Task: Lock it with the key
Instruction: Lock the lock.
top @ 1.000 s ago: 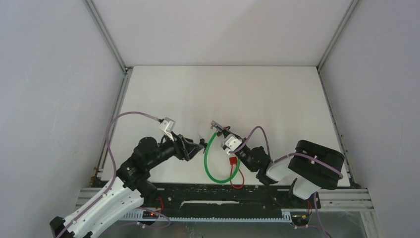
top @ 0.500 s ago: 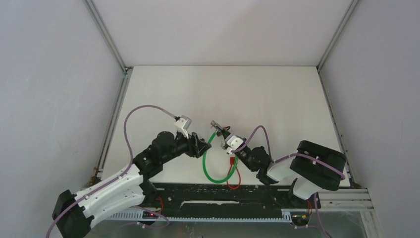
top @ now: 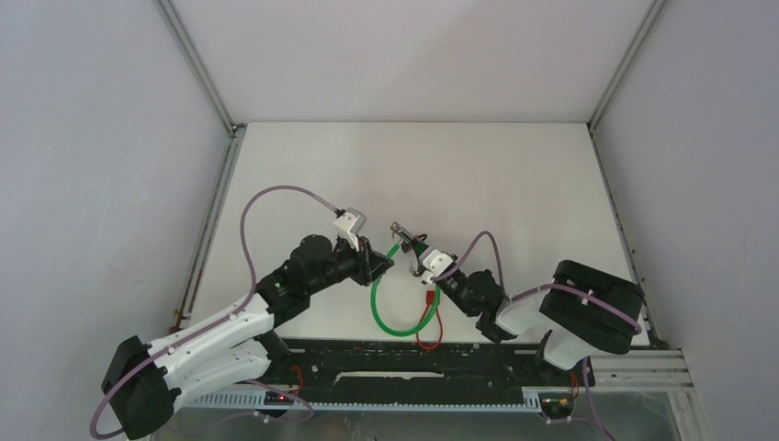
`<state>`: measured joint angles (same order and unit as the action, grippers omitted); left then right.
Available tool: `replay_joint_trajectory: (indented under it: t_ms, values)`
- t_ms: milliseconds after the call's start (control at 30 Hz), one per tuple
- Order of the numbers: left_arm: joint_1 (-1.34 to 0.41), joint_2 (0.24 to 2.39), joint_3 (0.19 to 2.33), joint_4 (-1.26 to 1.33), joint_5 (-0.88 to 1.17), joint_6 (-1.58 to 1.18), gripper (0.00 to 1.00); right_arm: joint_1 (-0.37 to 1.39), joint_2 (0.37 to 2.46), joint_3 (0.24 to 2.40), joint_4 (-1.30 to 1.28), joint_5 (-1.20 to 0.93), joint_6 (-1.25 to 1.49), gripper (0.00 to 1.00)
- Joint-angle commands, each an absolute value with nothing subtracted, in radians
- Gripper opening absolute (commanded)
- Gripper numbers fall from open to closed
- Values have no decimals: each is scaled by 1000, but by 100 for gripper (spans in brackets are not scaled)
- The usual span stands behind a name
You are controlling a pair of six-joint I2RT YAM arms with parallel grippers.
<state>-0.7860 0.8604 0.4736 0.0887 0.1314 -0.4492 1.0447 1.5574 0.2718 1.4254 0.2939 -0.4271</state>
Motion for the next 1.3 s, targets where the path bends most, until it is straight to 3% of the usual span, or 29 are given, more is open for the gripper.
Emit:
replay_joint_trajectory:
  t_ms: [0, 167, 1267]
  values:
    - [-786, 896, 552, 143, 140, -420, 19, 1047, 1519, 274, 1517, 264, -405, 0]
    - [-786, 938, 573, 150, 140, -414, 0, 1047, 1517, 269, 1518, 232, -409, 0]
    - [-770, 1087, 652, 390, 39, -403, 0, 1041, 1504, 261, 1439, -49, -427, 0]
